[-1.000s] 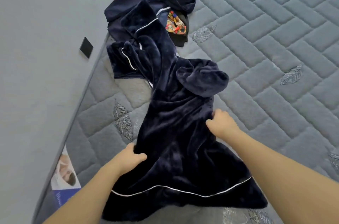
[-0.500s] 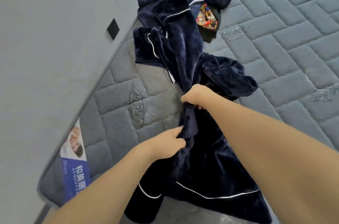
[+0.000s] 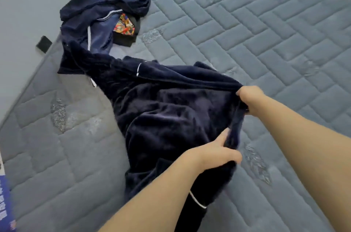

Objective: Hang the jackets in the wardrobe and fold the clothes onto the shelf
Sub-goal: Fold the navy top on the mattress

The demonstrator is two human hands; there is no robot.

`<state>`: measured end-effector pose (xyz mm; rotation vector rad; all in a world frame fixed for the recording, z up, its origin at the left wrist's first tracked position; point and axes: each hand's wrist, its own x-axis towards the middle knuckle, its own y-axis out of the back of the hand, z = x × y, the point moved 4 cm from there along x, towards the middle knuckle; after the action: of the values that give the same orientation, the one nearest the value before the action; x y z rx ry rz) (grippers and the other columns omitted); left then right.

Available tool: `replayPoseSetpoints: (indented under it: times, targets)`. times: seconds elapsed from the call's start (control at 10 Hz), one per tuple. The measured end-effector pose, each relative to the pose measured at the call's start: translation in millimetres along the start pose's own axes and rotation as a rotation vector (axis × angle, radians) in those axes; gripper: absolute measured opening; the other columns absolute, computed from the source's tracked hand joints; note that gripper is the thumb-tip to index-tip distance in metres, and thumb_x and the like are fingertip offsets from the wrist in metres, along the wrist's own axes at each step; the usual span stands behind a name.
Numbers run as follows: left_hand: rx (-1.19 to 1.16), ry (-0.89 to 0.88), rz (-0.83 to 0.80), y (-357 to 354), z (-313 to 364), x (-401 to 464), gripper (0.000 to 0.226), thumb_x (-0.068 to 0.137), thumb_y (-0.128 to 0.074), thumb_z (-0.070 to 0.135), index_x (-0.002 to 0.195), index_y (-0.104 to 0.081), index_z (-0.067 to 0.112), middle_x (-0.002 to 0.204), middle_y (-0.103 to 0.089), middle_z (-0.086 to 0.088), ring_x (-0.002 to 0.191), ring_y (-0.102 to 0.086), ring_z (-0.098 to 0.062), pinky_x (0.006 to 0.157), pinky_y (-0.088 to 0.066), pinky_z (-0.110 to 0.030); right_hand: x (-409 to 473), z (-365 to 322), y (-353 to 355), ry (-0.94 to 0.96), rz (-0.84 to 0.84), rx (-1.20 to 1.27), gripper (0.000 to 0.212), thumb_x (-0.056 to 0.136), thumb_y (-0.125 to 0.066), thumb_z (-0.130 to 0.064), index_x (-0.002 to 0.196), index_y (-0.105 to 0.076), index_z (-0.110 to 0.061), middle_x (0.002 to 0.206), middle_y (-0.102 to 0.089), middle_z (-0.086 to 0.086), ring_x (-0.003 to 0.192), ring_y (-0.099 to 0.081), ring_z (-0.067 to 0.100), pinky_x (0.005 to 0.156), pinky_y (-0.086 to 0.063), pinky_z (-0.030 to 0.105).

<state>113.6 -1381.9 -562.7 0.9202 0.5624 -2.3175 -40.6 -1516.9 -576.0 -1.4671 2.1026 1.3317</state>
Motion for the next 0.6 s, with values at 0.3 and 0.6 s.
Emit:
replayPoseSetpoints:
  times: [0.3, 0.6]
  targets:
    - [0.623, 0.225, 0.026, -59, -48, 63, 0.051, 0.094, -0.046, 0.030, 0.144, -0.044, 0.022, 0.150, -0.045, -0.004, 0.132, -0.046, -0.027, 0.106, -0.039, -0.037, 38, 155, 95, -0.199, 0.121, -0.392, 0.049, 0.089, -0.054, -0.015, 0.133, -0.043, 0.003, 0.135, -0.045, 0.023, 0.116, -0.050, 0.040, 0.086, -0.044, 0.036]
    - [0.287, 0.589, 0.931, 158, -122, 7, 0.069, 0.083, -0.061, 0.041, 0.142, -0.039, 0.011, 0.142, -0.043, -0.016, 0.130, -0.041, -0.035, 0.103, -0.040, -0.041, 14, 65, -47, 0.445, -0.038, -0.925, 0.073, 0.088, -0.054, -0.026, 0.151, -0.019, -0.021, 0.156, -0.017, 0.007, 0.133, -0.033, 0.034, 0.103, -0.036, 0.048]
